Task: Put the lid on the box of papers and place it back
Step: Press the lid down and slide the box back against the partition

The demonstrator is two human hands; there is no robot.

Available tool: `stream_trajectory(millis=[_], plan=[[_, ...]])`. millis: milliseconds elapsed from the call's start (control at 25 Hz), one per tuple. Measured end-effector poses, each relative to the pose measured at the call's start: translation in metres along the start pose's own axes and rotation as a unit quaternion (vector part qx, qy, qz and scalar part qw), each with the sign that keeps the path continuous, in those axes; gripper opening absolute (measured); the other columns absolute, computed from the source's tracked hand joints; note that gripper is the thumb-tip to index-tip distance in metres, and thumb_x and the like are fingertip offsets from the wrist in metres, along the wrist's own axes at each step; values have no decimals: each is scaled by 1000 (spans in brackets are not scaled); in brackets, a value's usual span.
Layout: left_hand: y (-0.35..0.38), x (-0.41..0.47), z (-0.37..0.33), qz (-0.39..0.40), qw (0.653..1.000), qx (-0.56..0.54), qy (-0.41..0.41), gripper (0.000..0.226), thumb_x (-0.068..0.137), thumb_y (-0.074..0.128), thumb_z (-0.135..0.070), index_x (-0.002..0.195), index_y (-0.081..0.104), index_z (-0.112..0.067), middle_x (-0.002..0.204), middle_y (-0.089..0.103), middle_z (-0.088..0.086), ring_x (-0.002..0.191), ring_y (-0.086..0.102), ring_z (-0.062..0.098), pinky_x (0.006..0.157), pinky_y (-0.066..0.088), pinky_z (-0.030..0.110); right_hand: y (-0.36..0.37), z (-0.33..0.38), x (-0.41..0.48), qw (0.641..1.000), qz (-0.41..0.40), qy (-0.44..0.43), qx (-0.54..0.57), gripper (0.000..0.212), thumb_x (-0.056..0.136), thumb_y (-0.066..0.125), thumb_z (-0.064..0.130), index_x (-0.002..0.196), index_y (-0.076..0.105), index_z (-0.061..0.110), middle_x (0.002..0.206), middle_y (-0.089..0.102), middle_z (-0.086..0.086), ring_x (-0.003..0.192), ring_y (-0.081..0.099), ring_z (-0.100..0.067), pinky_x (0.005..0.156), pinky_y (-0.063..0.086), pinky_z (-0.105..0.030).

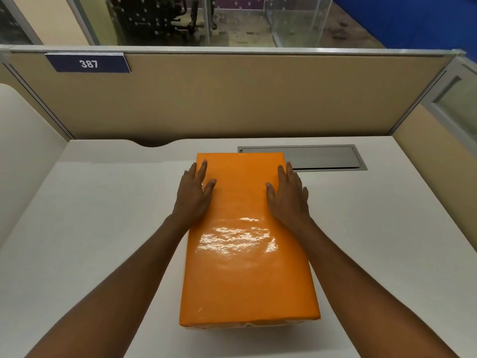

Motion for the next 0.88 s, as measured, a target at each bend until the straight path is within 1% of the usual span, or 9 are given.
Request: stream_trajectory(millis=[80, 200, 320, 440, 520, 600, 640, 800, 880], plan=[[-1, 17, -2, 17, 999, -14, -26, 68, 97, 40, -46, 154, 13, -20, 162, 14, 12, 148, 15, 36, 117, 16, 53, -1, 6, 24, 1000, 25, -15, 7, 65, 94, 32, 49, 148, 13, 19, 160, 5, -4, 144, 13, -35, 111, 21, -58], [-6, 39, 6, 26, 985, -125, -118, 69, 97, 41, -47, 152, 19, -11, 157, 29, 16, 142, 33, 37, 112, 29, 51, 2, 8, 58, 994, 56, 21, 95, 62, 96, 33, 43, 148, 15, 14, 159, 8, -11, 141, 21, -38, 109, 29, -52], [-9, 58, 15, 30, 954, -248, -164, 54, 98, 39, -47, 130, 52, -6, 136, 55, 21, 123, 54, 38, 105, 43, 52, 1, -2, 86, 979, 25, 103, 173, 52, 98, 36, 34, 142, 29, 8, 146, 36, -19, 129, 40, -38, 100, 39, -46], [-6, 67, 18, 27, 928, -330, -168, 51, 99, 40, -45, 124, 58, -5, 120, 65, 17, 108, 65, 33, 96, 52, 49, 4, -12, 98, 953, 0, 154, 262, 40, 97, 39, 28, 131, 45, 7, 132, 53, -17, 116, 51, -34, 86, 42, -36], [-1, 71, 18, 13, 927, -340, -158, 44, 98, 41, -44, 122, 60, -11, 113, 68, 10, 97, 68, 25, 81, 56, 38, 9, -14, 100, 944, -22, 160, 288, 39, 97, 39, 29, 130, 48, 9, 132, 54, -15, 116, 52, -32, 87, 42, -35], [5, 74, 21, 0, 932, -330, -148, 37, 98, 40, -44, 115, 60, -18, 103, 67, 2, 85, 66, 13, 68, 51, 25, 16, -16, 100, 944, -37, 162, 285, 42, 98, 37, 32, 134, 45, 12, 136, 52, -13, 121, 49, -32, 95, 42, -39], [7, 76, 22, 0, 935, -324, -144, 36, 99, 39, -44, 113, 61, -18, 98, 67, 0, 82, 65, 10, 65, 49, 23, 19, -16, 101, 946, -38, 163, 277, 43, 98, 36, 33, 136, 43, 14, 139, 50, -12, 124, 47, -32, 99, 41, -42], [11, 83, 27, 31, 942, -307, -133, 41, 100, 35, -44, 97, 62, -13, 81, 65, 0, 72, 63, 12, 64, 49, 25, 25, -20, 109, 950, -8, 163, 265, 45, 99, 31, 34, 141, 37, 19, 144, 43, -13, 130, 40, -35, 104, 36, -49], [14, 85, 30, 23, 943, -302, -137, 40, 99, 36, -43, 86, 62, -16, 75, 64, -2, 65, 62, 7, 62, 47, 25, 28, -21, 111, 953, -3, 166, 255, 45, 99, 30, 34, 141, 36, 19, 143, 44, -14, 129, 41, -35, 104, 36, -48]])
Point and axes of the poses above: each hand's wrist, its own x-axis towards the middle knuckle, its own y-axis out of the palm, z = x × y, the point moved 3 cm from there along x, towards the middle knuckle
